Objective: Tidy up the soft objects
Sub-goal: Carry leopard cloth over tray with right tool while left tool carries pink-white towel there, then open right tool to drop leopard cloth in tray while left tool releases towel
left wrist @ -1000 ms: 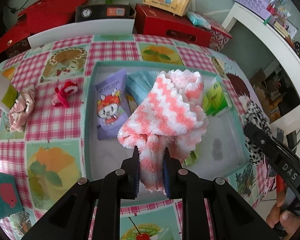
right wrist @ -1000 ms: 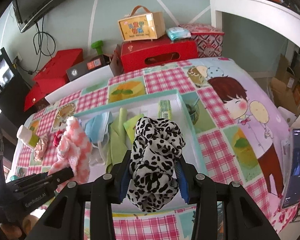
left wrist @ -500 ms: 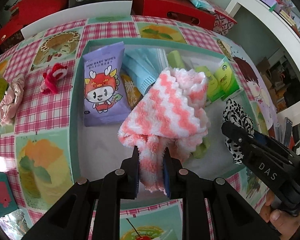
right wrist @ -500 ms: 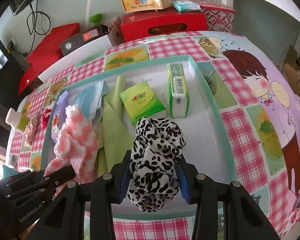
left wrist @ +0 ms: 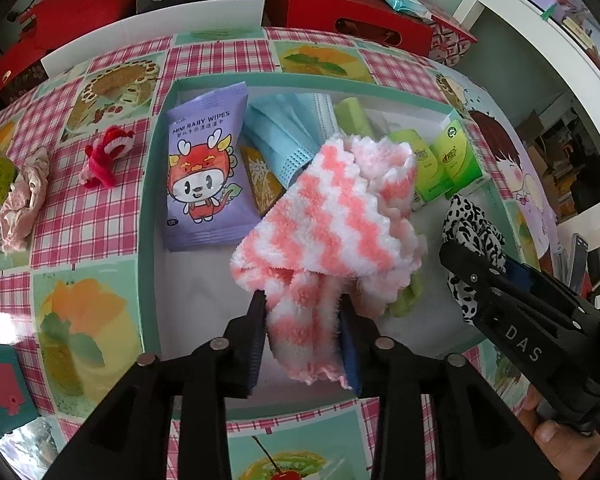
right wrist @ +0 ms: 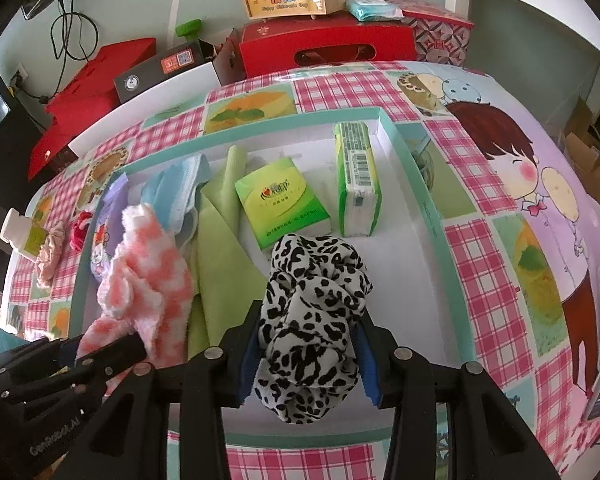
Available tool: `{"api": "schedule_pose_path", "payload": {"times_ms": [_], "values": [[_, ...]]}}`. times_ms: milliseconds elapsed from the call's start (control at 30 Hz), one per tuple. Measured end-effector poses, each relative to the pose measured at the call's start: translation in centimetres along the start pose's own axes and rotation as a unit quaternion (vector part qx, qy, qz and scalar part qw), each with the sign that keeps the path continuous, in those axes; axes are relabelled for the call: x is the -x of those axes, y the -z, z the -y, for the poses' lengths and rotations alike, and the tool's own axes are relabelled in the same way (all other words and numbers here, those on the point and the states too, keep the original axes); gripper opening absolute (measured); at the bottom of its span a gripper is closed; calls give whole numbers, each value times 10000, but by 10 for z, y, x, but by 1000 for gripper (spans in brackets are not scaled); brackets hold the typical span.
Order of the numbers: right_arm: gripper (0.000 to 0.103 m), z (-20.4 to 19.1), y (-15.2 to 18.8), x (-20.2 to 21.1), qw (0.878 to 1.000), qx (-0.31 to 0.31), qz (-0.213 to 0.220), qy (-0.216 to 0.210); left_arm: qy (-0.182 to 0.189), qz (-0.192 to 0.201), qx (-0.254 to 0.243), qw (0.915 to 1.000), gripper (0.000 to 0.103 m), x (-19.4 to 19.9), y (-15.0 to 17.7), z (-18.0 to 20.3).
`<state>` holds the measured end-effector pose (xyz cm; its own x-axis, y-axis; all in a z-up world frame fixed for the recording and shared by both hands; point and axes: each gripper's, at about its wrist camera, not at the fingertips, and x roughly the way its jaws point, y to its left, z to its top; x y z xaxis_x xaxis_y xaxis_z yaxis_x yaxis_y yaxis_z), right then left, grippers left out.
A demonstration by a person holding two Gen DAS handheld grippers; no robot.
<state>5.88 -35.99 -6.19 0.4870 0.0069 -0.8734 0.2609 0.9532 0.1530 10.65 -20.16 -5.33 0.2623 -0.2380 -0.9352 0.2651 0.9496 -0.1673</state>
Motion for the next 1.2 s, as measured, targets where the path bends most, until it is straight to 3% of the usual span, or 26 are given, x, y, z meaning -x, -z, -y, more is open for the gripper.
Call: {"api": "schedule_pose_path", "payload": {"times_ms": [233,733,1000,1133,1200], "values": [[58,-2,-2,7,9999,19,139,57,5,117,-49,9999,47,11,2,1],[60,-5,-7,22,9985,14,552,-51,67,495,-39,9987,49,43,-5,-2],[60,-6,-7,22,9984,36,564,-59,-135,695,402,9967,50,50,-12,-28],[68,-10,-7,19,9986,75,518,-27,-400,774,649,9941,70,51,-14,-46],[68,-12,-7,18,9987,118,502,-10,-484,838,777,9923,70,52,-15,-56]]}}
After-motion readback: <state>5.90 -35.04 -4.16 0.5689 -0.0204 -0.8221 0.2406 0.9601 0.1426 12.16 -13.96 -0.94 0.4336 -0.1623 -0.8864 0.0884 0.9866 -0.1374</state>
